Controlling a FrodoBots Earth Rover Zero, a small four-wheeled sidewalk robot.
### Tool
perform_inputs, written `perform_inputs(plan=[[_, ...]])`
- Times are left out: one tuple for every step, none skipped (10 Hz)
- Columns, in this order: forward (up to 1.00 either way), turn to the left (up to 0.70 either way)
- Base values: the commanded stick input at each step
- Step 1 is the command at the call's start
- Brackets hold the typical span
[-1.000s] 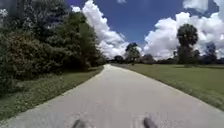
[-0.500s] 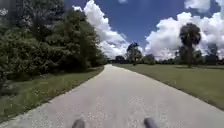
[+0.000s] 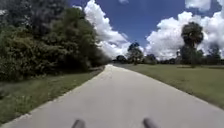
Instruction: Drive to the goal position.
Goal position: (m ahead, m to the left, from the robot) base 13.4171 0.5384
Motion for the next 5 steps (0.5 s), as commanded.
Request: perform_inputs(plan=[[0.70,0.02],[0.70,0.02],[0.70,0.02],[0.70,0.02],[0.70,0.02]])
